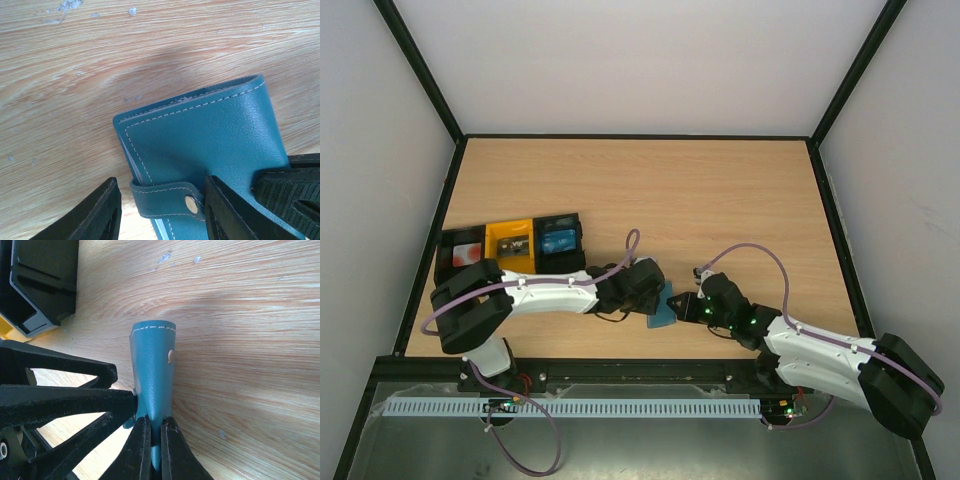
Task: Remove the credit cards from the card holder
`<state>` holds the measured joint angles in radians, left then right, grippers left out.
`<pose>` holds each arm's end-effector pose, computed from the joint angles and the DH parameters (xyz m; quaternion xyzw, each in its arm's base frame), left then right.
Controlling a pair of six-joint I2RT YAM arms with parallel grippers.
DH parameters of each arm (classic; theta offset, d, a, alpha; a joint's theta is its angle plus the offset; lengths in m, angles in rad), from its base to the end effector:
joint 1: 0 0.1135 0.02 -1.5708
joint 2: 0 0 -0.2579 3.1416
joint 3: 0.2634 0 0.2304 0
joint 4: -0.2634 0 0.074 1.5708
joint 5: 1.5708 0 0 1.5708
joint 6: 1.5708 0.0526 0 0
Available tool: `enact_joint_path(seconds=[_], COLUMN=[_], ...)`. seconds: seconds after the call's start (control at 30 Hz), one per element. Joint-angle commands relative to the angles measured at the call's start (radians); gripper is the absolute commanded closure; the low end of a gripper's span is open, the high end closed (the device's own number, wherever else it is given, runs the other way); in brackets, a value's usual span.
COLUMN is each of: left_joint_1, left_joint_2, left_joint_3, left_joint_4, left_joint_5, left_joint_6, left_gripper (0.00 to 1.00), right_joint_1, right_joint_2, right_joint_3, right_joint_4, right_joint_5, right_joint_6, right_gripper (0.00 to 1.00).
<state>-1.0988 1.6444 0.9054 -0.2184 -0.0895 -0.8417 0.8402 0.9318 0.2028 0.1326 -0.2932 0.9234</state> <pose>0.1481 -0.2798 0.1619 0.1087 0.9463 -0.2247 0.2056 0.1054 0.1404 0.1472 -0.0320 0.8763 0.4395 0.1948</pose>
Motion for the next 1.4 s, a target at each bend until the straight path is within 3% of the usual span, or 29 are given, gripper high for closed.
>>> enact_joint_path(seconds=[0.0,0.33,0.67,0.83,1.17,1.37], left_joint_1=[0.009,0.009,0.066,0.081,0.088,0.089], left_joint_2=[-0.023,-0.087,-0.208,-0.193,-0.122,-0.101], left_joint_3=[-0.033,-0.046,-0.223,-0.273,-0.265,-0.249], left_joint_4=[-0.192,-0.199,0.077,0.234,0.261,0.235], left_joint_5=[-0.097,-0.067,0.082,0.227,0.205,0.172], left_joint_6=[-0.003,-0.001,-0.044,-0.021,-0.021,-0.025], left_gripper=[0.54,0.53,0.5,0.38,0.38,0.5], right_joint_1=[-0.003,-0.003,-0.003,-0.003,-0.003,-0.003], right_joint_2=[-0.028,0.016,-0.003,-0.031,-0.024,-0.009], right_joint_3=[0.002,-0.017,0.03,0.012,-0.002,-0.007], right_joint_4=[0.002,0.049,-0.06,-0.037,-0.014,-0.016], right_joint_5=[0.077,0.003,0.027,0.003,-0.01,-0.015], right_joint_6=[-0.012,-0.021,-0.119,-0.113,-0.106,-0.109], right_gripper=[0.98,0.98,0.98,0.97,0.97,0.97])
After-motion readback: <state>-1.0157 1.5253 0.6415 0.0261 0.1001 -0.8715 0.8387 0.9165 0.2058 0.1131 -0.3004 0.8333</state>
